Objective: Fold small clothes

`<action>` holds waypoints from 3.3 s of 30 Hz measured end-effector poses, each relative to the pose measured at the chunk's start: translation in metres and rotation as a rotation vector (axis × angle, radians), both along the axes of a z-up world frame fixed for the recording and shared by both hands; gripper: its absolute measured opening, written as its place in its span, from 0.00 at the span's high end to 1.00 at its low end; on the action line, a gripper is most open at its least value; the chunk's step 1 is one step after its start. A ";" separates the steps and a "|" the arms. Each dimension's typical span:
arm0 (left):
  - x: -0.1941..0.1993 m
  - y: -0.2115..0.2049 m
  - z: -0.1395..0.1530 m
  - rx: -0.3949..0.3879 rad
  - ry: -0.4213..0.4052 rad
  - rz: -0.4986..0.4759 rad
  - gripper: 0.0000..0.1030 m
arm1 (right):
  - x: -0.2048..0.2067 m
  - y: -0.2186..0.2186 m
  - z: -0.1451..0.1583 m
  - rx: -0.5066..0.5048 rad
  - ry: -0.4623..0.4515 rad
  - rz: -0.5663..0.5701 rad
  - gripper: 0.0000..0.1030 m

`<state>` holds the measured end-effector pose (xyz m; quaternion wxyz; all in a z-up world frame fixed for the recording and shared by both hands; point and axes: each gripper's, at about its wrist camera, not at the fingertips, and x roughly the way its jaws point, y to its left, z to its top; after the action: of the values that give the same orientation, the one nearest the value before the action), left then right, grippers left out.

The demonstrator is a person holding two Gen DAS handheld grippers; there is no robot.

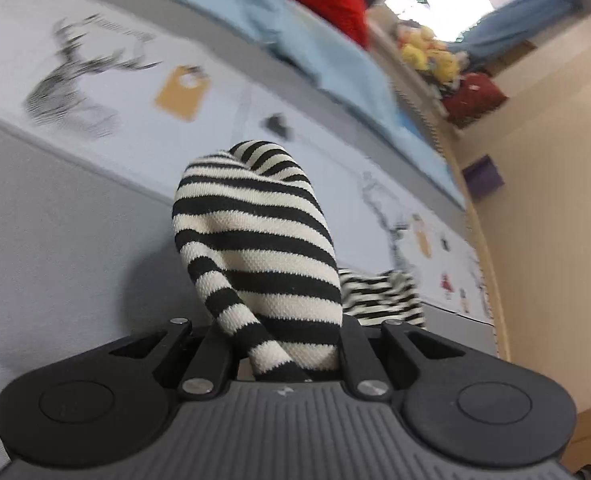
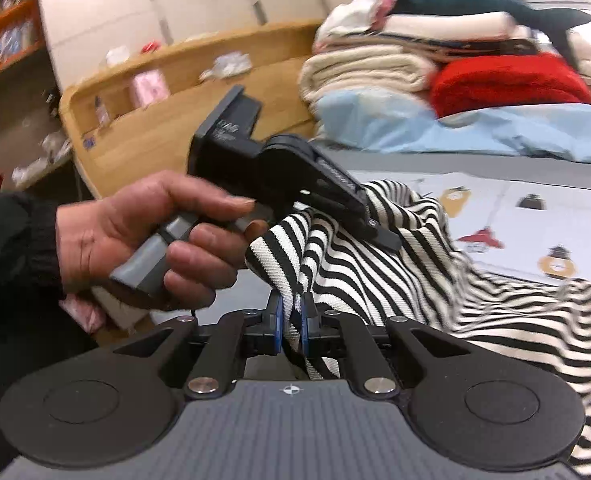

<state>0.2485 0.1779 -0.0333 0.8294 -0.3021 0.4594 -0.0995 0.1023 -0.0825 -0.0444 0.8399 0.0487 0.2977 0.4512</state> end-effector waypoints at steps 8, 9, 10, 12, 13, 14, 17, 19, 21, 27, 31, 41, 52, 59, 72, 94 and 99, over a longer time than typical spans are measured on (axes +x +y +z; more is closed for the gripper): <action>0.031 -0.142 0.025 -0.002 -0.094 -0.121 0.90 | -0.002 -0.113 0.021 0.063 -0.018 -0.230 0.92; 0.032 -0.161 0.027 0.006 -0.110 -0.137 0.90 | -0.003 -0.128 0.023 0.068 -0.017 -0.267 0.92; 0.033 -0.180 0.030 0.013 -0.132 -0.157 0.89 | -0.004 -0.149 0.025 0.080 -0.013 -0.322 0.92; 0.035 -0.218 0.033 0.010 -0.175 -0.192 0.80 | -0.007 -0.182 0.026 0.106 -0.003 -0.411 0.92; 0.036 -0.232 0.032 0.005 -0.181 -0.205 0.67 | -0.009 -0.201 0.027 0.124 0.007 -0.468 0.92; 0.037 -0.245 0.031 -0.007 -0.181 -0.228 0.60 | -0.011 -0.214 0.026 0.134 0.017 -0.507 0.93; 0.034 -0.254 0.030 -0.046 -0.207 -0.273 0.49 | -0.011 -0.248 0.016 0.116 0.083 -0.641 0.93; 0.032 -0.244 0.031 -0.053 -0.223 -0.259 0.49 | -0.003 -0.262 -0.002 0.029 0.183 -0.733 0.95; 0.029 -0.230 0.030 -0.054 -0.205 -0.250 0.49 | 0.007 -0.273 -0.025 -0.095 0.308 -0.829 0.99; 0.020 -0.217 0.016 0.144 -0.130 -0.358 0.53 | 0.026 -0.289 -0.058 0.004 0.544 -0.910 0.88; 0.009 -0.210 0.010 0.201 -0.120 -0.439 0.53 | 0.038 -0.290 -0.067 0.016 0.562 -0.953 0.43; -0.034 -0.225 -0.007 0.332 -0.114 -0.693 0.53 | 0.049 -0.306 -0.070 0.217 0.649 -0.958 0.92; -0.054 -0.270 -0.054 0.466 -0.009 -1.017 0.53 | 0.007 -0.336 -0.067 0.079 0.798 -0.986 0.93; -0.056 -0.275 -0.073 0.518 -0.053 -1.041 0.43 | 0.032 -0.317 -0.049 -0.164 0.655 -1.031 0.79; -0.018 -0.210 -0.030 0.348 -0.162 -0.639 0.41 | 0.169 -0.289 -0.077 -0.012 0.536 -0.767 0.44; 0.056 -0.196 -0.071 0.195 0.095 -0.152 0.29 | 0.146 -0.307 -0.043 -0.030 0.343 -0.675 0.76; 0.058 -0.196 -0.075 0.190 0.102 -0.147 0.29 | 0.137 -0.283 -0.063 -0.165 0.439 -0.460 0.67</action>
<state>0.3068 -0.0180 -0.1081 0.8203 -0.1922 0.5292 -0.1004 0.2394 -0.3651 -0.1077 0.8367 0.1424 0.4884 0.2026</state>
